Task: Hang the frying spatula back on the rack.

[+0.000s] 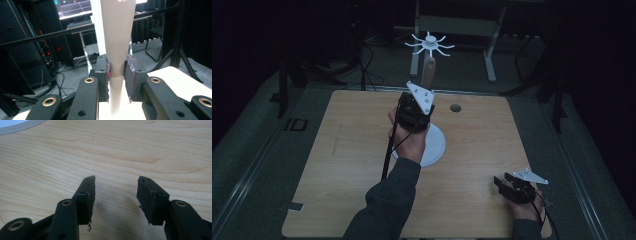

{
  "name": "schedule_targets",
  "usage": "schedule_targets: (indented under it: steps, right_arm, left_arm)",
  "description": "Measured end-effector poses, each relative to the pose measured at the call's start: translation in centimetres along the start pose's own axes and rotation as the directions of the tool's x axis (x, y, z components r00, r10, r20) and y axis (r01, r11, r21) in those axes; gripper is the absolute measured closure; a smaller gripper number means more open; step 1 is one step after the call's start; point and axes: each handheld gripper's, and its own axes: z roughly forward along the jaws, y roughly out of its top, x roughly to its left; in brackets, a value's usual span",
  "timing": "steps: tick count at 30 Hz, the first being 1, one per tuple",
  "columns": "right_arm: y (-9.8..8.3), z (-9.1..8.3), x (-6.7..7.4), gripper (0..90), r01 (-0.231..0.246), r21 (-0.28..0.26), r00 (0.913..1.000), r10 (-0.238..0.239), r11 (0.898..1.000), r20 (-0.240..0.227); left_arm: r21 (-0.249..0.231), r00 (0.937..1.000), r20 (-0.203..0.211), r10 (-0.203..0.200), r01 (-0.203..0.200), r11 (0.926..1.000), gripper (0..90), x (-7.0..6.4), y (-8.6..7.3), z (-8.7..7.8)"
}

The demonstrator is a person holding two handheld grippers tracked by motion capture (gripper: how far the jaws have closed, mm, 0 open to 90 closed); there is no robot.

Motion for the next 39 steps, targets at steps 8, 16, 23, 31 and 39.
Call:
schedule_targets:
  steps: [8, 16, 23, 31, 39]
  right_arm:
    - [0.0, 0.0, 0.0, 48.7, 0.001, -0.001, 1.0, -0.001, 1.0, 0.0]
    - [0.0, 0.0, -0.1, 48.7, 0.0, -0.003, 1.0, 0.0, 1.0, -0.002]
    - [0.0, 0.0, -0.1, 48.7, 0.001, -0.002, 1.0, -0.001, 1.0, -0.002]
    - [0.0, 0.0, 0.0, 48.7, 0.002, -0.002, 1.0, -0.002, 1.0, -0.001]
    - [0.0, 0.0, -0.1, 48.6, 0.0, -0.002, 1.0, 0.0, 1.0, -0.002]
  left_arm:
    - [0.018, 1.0, -0.001, 0.007, -0.007, 0.9998, 74.3, -0.1, 0.0, 0.4]
    - [0.023, 0.9999, -0.01, 0.004, -0.003, 0.9997, 74.3, 0.0, 0.5, 0.8]
    - [0.028, 0.9998, -0.018, 0.0, 0.0, 0.9996, 74.3, 0.1, 0.7, 1.1]
    - [0.038, 0.9997, -0.024, 0.004, -0.003, 0.9993, 74.3, 0.2, 1.0, 1.5]
    - [0.046, 0.9997, -0.022, 0.004, -0.003, 0.9989, 74.3, 0.3, 1.0, 1.8]
